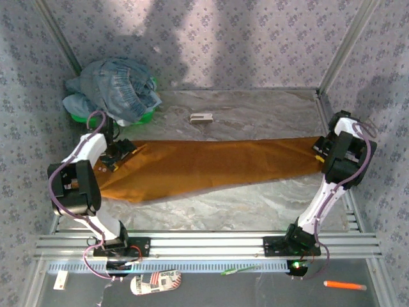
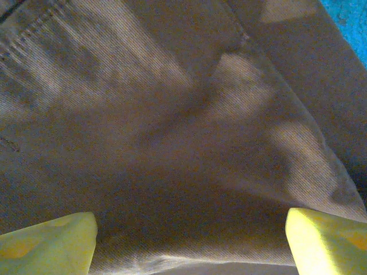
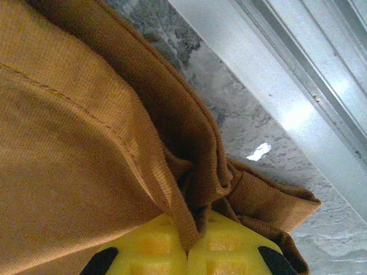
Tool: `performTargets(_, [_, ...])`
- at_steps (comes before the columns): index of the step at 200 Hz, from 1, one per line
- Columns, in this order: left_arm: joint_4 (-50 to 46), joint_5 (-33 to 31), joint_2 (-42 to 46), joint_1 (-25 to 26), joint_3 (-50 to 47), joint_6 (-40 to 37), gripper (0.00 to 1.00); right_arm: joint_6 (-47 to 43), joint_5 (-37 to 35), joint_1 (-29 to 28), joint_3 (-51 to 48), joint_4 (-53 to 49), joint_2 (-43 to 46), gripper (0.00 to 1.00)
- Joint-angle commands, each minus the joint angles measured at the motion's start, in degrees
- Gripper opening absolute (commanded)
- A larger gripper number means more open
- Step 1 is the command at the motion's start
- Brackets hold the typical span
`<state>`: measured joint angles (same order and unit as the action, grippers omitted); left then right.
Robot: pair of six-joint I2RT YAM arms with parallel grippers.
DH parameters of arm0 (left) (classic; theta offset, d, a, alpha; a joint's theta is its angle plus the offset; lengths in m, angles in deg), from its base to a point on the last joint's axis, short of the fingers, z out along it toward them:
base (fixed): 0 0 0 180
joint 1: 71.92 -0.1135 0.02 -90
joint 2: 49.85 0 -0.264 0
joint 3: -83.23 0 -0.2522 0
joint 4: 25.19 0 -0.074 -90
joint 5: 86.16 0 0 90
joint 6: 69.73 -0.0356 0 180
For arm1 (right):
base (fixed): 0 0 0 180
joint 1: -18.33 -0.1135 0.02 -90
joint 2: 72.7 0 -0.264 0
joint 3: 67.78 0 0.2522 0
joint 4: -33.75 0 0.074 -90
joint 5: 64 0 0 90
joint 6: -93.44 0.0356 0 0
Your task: Fold and stack the trousers
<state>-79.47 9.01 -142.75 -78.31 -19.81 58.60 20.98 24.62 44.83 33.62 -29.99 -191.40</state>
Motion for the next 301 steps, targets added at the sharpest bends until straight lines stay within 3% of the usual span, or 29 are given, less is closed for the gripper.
performTargets(1, [-1.59, 0.8, 2.51, -0.67, 0.61, -1.41, 0.85, 0.66, 9.93, -0.77, -4.38, 3.29, 3.3, 0.0])
performTargets(86, [-2.22, 4.68, 8.2, -3.86, 1.07, -2.13, 0.83, 6.39, 16.71, -11.11, -12.93, 7.42, 25.64, 0.0])
performTargets(156, [-1.23, 8.06, 12.18, -6.11, -0.97, -1.81, 0.83, 12.89, 12.94, -34.63, -8.05, 4.44, 34.84, 0.0])
performTargets(218, [1.22, 11.31, 12.42, -6.86, -3.03, -0.38, 0.83, 18.06, 7.0, -55.59, 4.9, 4.71, 28.27, 0.0])
performTargets(266, [1.25, 12.8, 12.31, -7.04, -3.09, -0.34, 0.83, 22.19, 8.58, -65.49, 17.12, 5.59, 15.46, 0.0])
performTargets(301, [2.89, 13.45, 12.4, -7.27, -3.25, -0.62, 0.83, 23.64, 9.75, -69.47, 23.83, 4.34, 5.48, 0.0])
